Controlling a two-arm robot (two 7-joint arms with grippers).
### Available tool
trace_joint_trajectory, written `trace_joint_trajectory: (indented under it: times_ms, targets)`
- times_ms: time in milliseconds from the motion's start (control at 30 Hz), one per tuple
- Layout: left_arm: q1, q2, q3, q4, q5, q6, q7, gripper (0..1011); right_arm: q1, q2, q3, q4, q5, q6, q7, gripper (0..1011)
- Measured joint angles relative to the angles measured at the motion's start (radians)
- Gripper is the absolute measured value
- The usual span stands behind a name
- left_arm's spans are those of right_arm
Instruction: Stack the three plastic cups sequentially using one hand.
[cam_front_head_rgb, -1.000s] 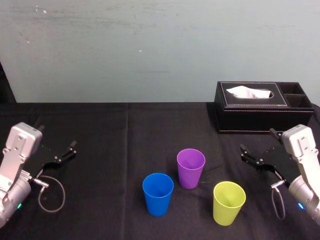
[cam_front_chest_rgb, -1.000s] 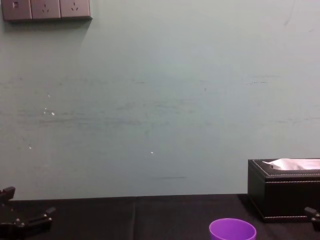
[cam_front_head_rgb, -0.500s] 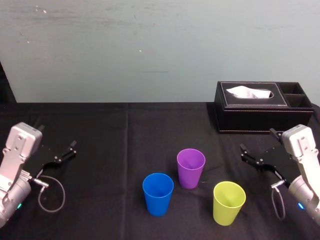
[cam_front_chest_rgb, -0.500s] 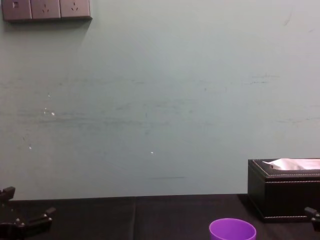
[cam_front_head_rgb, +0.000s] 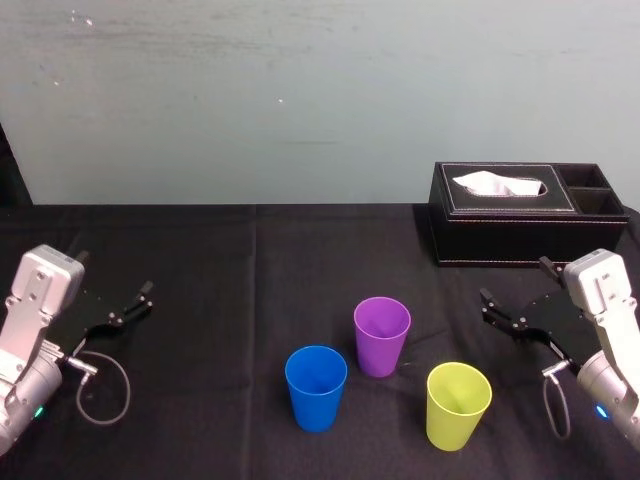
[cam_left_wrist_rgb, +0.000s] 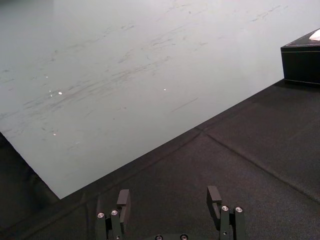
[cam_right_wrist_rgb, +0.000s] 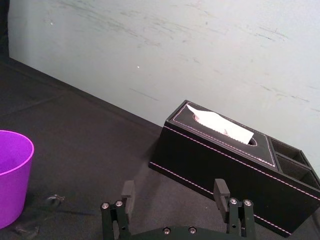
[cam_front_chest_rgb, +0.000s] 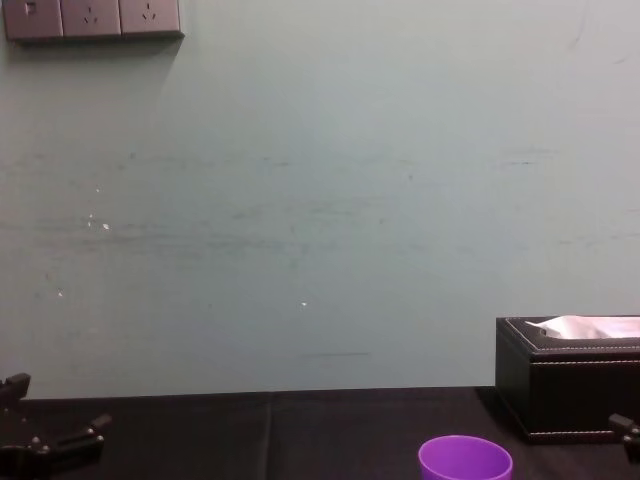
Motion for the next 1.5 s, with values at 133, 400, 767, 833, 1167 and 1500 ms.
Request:
trace_joint_trajectory:
  times_ms: [133, 400, 767, 833, 1167, 1500]
  targets:
    - [0.000, 0.000, 0.000, 0.000, 0.000, 0.000, 0.000, 1000, 0.000, 0.000, 0.000, 0.000, 0.000, 0.000, 0.000, 1003]
    - [0.000, 0.000, 0.000, 0.000, 0.000, 0.000, 0.000, 1000, 0.000, 0.000, 0.000, 0.000, 0.000, 0.000, 0.000, 1003]
    - [0.000, 0.000, 0.000, 0.000, 0.000, 0.000, 0.000, 1000, 0.000, 0.000, 0.000, 0.000, 0.000, 0.000, 0.000, 1003]
    - [0.000, 0.000, 0.000, 0.000, 0.000, 0.000, 0.000, 1000, 0.000, 0.000, 0.000, 0.000, 0.000, 0.000, 0.000, 1003]
    - [0.000, 0.000, 0.000, 0.000, 0.000, 0.000, 0.000, 1000, -0.003, -0.003, 0.008, 0.000, 0.002, -0.009, 0.003, 1003]
    - [0.000, 0.000, 0.000, 0.000, 0.000, 0.000, 0.000, 1000, -0.059, -0.003, 0.058, -0.060, 0.040, -0.026, 0.036, 1003]
